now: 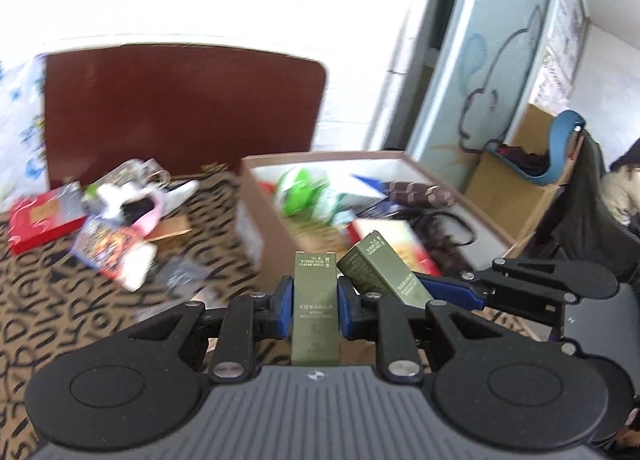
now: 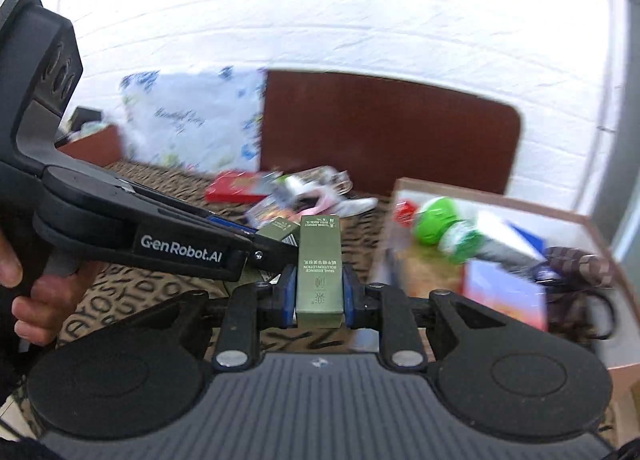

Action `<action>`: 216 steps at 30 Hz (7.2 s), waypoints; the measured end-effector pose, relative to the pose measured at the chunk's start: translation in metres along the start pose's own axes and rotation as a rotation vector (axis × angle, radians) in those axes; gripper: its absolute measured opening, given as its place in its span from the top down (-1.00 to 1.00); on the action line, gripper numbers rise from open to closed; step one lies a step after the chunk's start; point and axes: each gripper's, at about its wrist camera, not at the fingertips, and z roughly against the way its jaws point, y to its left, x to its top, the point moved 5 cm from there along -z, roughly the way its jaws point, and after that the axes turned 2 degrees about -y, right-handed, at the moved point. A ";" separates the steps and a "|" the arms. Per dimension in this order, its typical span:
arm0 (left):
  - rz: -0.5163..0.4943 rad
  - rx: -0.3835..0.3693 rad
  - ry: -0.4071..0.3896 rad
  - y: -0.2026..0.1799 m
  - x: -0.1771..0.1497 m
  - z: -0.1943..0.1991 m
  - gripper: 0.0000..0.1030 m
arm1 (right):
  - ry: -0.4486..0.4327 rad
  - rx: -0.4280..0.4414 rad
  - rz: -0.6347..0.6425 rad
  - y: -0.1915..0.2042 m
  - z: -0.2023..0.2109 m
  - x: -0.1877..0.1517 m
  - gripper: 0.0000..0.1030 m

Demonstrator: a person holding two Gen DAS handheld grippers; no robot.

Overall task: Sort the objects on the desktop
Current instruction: 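Lower the olive green box into the cardboard box and open the left tool, then withdraw the left tool from the box back over the table, then move the left tool down to the clear bag of toothpicks, then close the left tool on the toothpick bag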

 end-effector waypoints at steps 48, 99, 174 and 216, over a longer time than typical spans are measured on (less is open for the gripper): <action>0.001 -0.028 0.086 -0.010 0.009 -0.118 0.34 | 0.141 -0.090 -0.086 -0.092 -0.077 -0.036 0.57; -0.038 0.049 0.035 -0.030 -0.025 -0.012 -0.90 | 0.079 -0.203 0.000 -0.044 0.006 -0.032 -0.76; 0.196 0.101 0.230 0.178 -0.051 -0.111 0.77 | 0.336 0.060 -0.021 0.073 -0.187 -0.074 -0.55; 0.292 0.225 0.171 0.215 -0.066 -0.044 1.00 | 0.281 0.176 0.090 0.110 -0.213 -0.056 -0.56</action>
